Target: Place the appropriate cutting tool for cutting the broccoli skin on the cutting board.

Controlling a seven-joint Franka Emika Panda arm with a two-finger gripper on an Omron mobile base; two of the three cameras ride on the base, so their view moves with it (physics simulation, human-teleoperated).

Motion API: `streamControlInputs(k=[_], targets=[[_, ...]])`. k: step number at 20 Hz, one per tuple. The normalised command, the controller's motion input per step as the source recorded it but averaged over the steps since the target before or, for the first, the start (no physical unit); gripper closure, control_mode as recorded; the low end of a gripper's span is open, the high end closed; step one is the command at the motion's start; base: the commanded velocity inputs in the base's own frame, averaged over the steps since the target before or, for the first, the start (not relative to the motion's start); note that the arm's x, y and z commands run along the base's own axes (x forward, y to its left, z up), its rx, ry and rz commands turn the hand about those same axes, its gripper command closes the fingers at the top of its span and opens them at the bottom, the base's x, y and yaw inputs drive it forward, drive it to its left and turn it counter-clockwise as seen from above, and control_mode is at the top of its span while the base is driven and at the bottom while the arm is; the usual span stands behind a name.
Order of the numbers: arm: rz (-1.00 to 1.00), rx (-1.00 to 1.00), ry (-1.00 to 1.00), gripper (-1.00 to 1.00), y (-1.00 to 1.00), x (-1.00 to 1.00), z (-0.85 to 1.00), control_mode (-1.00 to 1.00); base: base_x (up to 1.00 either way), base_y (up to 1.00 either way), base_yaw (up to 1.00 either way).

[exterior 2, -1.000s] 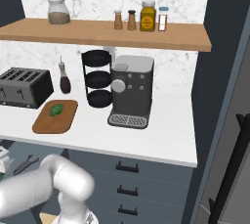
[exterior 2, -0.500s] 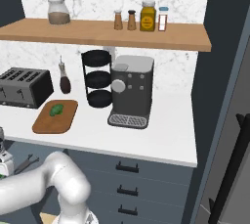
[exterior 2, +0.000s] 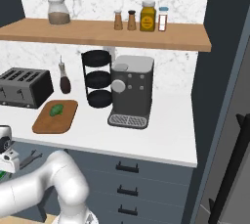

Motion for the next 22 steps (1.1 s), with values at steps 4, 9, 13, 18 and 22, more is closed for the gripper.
streamControlInputs(k=[4,9,13,18,22], targets=[[0.00,0.00,0.14,1.00,0.30,-0.11,-0.93,-1.00,0.00,0.00,0.00],[0.00,0.00,0.08,1.00,0.23,-0.17,-0.63,-1.00,0.00,0.00,0.00],[-0.01,0.00,0.04,1.00,0.17,-0.30,-0.50,-1.00,0.00,0.00,0.00],[-0.03,0.00,0.00,1.00,0.02,-0.49,-0.33,-1.00,0.00,0.00,0.00],[-0.03,0.00,0.00,1.00,0.00,-0.89,-0.35,-1.00,0.00,0.00,0.00]])
